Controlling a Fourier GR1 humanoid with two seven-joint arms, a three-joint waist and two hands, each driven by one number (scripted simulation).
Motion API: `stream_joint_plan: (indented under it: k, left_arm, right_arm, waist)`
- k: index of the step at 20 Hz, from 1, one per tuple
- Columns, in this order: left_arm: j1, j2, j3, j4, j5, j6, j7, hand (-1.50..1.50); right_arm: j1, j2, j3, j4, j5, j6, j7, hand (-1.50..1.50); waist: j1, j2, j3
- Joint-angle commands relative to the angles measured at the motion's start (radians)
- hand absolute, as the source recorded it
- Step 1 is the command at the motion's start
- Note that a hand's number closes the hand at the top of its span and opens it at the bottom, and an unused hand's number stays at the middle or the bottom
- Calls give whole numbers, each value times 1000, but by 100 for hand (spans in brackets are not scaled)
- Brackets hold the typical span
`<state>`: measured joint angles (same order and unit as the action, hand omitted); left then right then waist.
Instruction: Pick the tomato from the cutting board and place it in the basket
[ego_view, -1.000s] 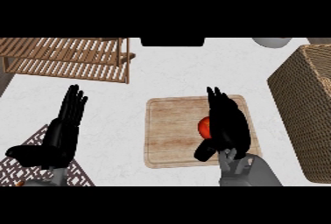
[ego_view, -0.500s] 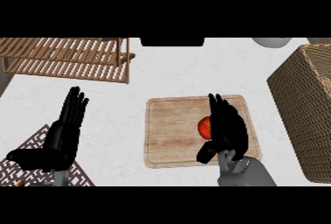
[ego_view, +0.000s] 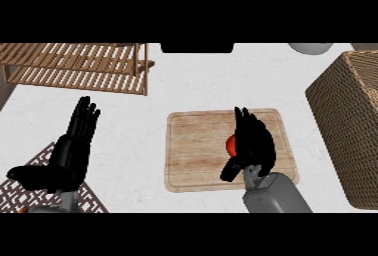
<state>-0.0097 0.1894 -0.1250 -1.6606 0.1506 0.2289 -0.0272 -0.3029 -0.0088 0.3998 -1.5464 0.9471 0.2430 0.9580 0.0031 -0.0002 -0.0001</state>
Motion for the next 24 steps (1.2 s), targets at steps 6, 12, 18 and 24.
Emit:
stream_joint_plan:
  k: [6, 12, 18, 24]
  left_arm:
    - [60, -20, 25, -59, -28, -38, 20, 0]
    - [17, -44, 67, -27, -44, -67, 18, 0]
    - [-38, -66, 57, 28, -63, -47, 27, 0]
    - [24, -72, 62, -45, -58, -78, 20, 0]
  right_arm:
    - [106, -14, -15, 25, 28, -61, -80, -150]
    - [55, 9, -65, 110, 55, -88, -117, -150]
    - [34, -15, 4, 186, 57, -27, -192, 150]
    - [-116, 8, -6, 302, 33, -36, -160, 150]
  waist:
    - [-1, -1, 0]
    - [-1, 0, 0]
    - [-1, 1, 0]
    - [7, 1, 0]
